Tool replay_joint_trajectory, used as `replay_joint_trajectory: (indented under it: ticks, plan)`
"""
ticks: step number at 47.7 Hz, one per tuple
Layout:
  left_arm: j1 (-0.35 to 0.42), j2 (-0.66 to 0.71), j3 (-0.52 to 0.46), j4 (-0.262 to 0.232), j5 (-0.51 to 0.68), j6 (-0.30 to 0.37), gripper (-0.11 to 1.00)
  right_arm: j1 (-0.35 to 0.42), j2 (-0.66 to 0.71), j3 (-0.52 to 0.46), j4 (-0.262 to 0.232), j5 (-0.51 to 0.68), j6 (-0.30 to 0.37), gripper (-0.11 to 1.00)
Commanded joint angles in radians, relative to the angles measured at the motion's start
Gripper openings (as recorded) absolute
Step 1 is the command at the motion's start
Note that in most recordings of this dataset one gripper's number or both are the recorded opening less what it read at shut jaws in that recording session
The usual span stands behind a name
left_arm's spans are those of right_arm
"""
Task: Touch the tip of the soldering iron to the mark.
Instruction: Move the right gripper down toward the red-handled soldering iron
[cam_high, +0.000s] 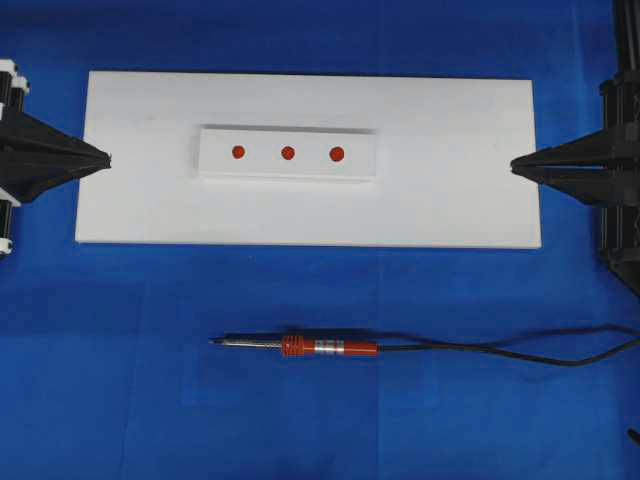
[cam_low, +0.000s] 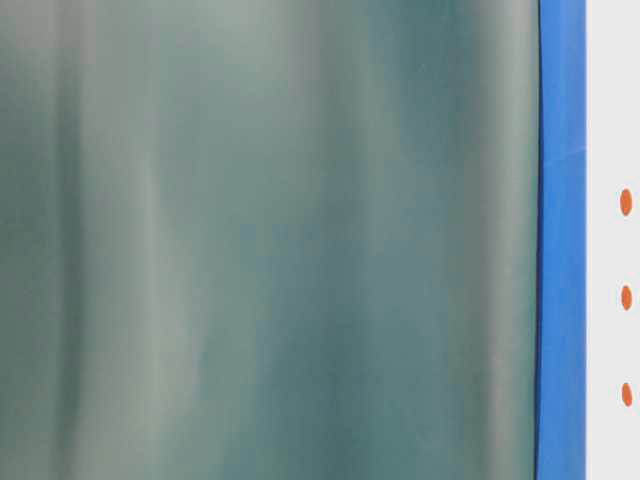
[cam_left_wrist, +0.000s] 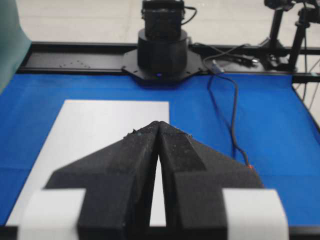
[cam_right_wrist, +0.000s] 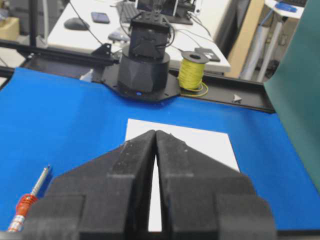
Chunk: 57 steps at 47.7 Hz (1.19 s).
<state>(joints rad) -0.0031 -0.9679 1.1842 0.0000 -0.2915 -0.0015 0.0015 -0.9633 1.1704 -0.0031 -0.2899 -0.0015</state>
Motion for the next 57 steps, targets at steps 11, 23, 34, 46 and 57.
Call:
replay_joint_trajectory:
  ticks: [11,23,34,46,57]
  plan:
    - [-0.002,-0.02,-0.012,0.003,0.002,-0.005,0.0,0.002,0.005,-0.037,0.002,0.078,0.005,-0.06]
    - [-0.002,-0.02,-0.008,0.003,0.008,-0.006,0.0,0.038,0.038,-0.058,0.003,0.097,0.023,-0.06]
    - [-0.002,-0.018,-0.008,0.005,0.006,-0.005,0.0,0.094,0.152,-0.114,0.005,0.11,0.048,0.02]
    - [-0.002,-0.017,-0.003,0.003,0.006,-0.006,0.0,0.12,0.357,-0.216,0.006,0.181,0.14,0.66]
    - [-0.002,-0.02,-0.003,0.003,0.006,-0.006,0.0,0.147,0.56,-0.322,0.005,0.249,0.225,0.85]
